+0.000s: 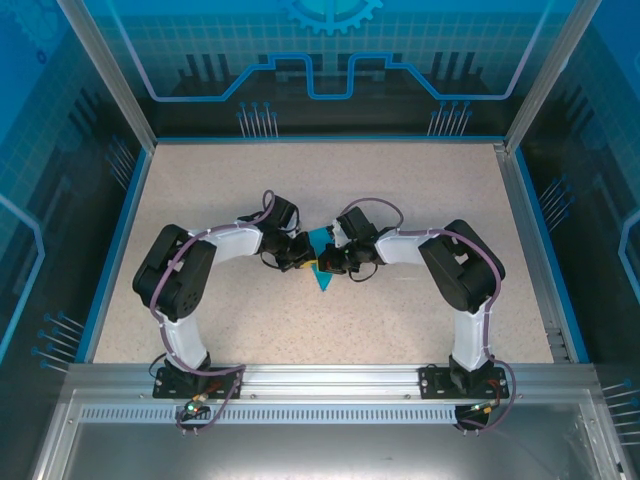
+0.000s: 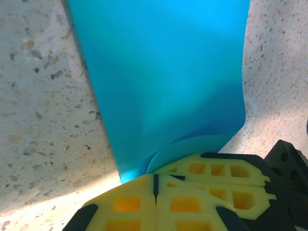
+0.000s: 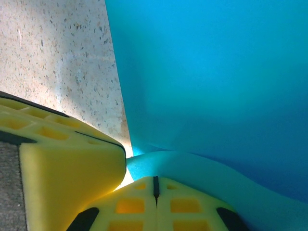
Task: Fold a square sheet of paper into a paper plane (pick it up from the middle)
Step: Third fold the triangle at the center of the table.
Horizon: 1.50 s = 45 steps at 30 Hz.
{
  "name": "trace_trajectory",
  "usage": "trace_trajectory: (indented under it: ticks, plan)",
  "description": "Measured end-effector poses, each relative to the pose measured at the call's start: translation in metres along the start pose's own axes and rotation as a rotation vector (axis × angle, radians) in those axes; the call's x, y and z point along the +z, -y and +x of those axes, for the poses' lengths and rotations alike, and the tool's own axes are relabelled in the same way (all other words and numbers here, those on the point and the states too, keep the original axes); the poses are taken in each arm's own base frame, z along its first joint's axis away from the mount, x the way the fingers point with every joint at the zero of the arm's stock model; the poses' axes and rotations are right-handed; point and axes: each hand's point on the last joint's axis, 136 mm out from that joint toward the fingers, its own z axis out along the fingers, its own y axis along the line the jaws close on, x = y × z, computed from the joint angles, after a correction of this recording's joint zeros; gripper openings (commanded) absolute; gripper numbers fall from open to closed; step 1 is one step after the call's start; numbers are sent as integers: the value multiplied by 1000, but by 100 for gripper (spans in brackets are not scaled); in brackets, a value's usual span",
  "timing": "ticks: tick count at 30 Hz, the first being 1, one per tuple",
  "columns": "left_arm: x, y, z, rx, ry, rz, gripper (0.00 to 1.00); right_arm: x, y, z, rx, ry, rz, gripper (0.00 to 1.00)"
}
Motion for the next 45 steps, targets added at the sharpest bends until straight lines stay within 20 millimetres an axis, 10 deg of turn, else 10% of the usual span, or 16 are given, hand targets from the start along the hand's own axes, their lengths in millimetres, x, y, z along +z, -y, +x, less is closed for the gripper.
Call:
trace_trajectory:
  ticks: [45]
  plan:
    - [10,-13,-2,-9,1,-62,0,-25,22,5,85,17,9,0]
